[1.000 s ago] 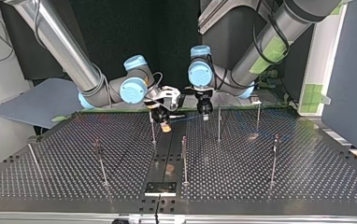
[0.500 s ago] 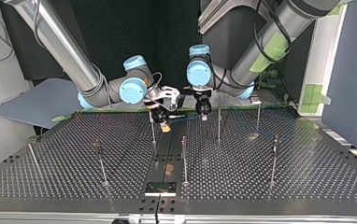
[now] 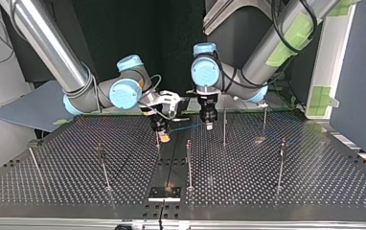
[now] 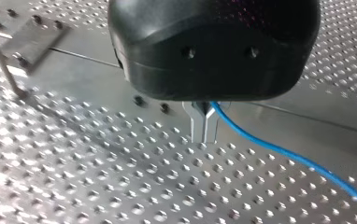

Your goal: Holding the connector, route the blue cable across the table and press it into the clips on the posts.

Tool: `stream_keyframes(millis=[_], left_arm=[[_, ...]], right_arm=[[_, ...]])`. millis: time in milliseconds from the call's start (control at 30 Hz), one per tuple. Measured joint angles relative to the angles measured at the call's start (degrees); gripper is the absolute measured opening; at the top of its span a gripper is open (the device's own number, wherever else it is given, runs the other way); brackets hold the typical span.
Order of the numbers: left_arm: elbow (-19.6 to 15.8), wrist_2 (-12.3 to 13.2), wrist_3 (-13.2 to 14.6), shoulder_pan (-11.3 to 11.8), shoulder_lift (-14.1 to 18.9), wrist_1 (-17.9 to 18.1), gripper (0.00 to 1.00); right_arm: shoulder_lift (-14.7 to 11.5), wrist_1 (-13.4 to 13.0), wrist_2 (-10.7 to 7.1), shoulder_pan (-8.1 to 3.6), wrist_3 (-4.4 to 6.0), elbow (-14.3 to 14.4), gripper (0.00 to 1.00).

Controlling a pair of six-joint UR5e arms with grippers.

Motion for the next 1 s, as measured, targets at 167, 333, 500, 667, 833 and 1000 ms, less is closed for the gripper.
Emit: stream_keyframes(millis=[167,333,500,667,833,1000], left_arm=[[0.0,-0.1,0.3,-0.5,2.3,-2.0,0.0],[0.0,-0.1,0.5,-1.1,5.0,-4.0,0.0],[0.0,-0.2,0.5,-1.6,7.7,-5.2,0.0],[0.0,-0.2,0.5,-1.7,10.1,-5.3,0.0],[0.0,0.1,0.5,-1.4,12.7,-4.9,0.0],[0.1,0.7,0.6,-0.9,15.0,-4.2,0.0]], right_arm=[[-2.4,1.0,-0.1,0.14,0.79,0.0,0.0],[-5.1,1.9,-0.52,0.06,1.32,0.0,0.0],[-7.6,2.6,-1.33,0.12,1.83,0.0,0.0],[-9.9,3.2,-1.69,0.07,2.04,0.0,0.0],[-12.4,3.3,-2.4,0.0,2.21,0.0,0.0],[-15.0,3.3,-3.19,-0.15,2.32,0.0,0.0]])
